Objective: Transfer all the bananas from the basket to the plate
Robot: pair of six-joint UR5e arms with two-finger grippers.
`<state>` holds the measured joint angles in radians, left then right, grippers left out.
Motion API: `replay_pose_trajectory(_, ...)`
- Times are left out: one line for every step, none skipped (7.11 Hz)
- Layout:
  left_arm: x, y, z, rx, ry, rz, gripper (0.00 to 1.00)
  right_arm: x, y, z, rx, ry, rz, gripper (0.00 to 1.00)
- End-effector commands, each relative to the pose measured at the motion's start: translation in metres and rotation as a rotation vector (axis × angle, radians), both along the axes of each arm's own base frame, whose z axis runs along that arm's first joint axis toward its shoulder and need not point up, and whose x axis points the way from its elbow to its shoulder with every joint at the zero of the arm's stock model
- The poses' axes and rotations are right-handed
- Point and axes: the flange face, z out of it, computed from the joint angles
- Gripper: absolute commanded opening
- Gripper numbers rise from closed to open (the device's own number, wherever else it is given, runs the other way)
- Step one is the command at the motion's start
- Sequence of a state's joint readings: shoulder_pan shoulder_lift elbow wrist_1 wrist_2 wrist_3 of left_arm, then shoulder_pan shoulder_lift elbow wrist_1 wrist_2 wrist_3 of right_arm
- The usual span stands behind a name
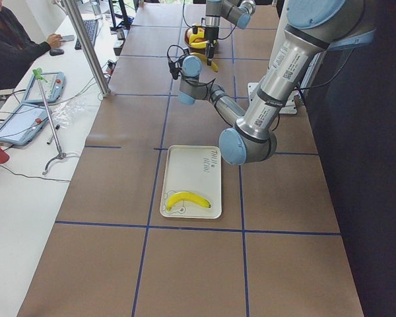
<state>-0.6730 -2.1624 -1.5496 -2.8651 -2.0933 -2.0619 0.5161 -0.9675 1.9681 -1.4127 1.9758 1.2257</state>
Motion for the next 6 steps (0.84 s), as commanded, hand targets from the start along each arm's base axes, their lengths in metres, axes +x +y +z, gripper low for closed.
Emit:
replay_pose_trajectory(0.017, 0.015, -0.012, -0.014, 0.026, -0.011, 0.94, 0.0, 0.0, -0.001, 0.001, -0.001, -0.001, 0.0)
replay_pose_trajectory(0.031, 0.025, -0.017, -0.024, 0.037, -0.024, 0.92, -0.001, 0.001, -0.001, 0.001, -0.001, -0.002, 0.0)
replay_pose_trajectory(0.032, 0.025, -0.019, -0.025, 0.041, -0.025, 0.91, 0.0, 0.001, 0.0, 0.001, -0.001, -0.002, 0.0)
replay_pose_trajectory(0.032, 0.025, -0.02, -0.024, 0.042, -0.025, 0.87, -0.002, 0.003, 0.0, 0.001, 0.001, -0.007, 0.0)
replay_pose_trajectory(0.032, 0.025, -0.019, -0.026, 0.04, -0.025, 0.82, -0.003, 0.004, 0.001, 0.001, 0.002, -0.011, 0.0)
replay_pose_trajectory(0.033, 0.024, -0.017, -0.028, 0.036, -0.027, 0.76, -0.003, 0.004, 0.001, 0.0, 0.001, -0.014, 0.0)
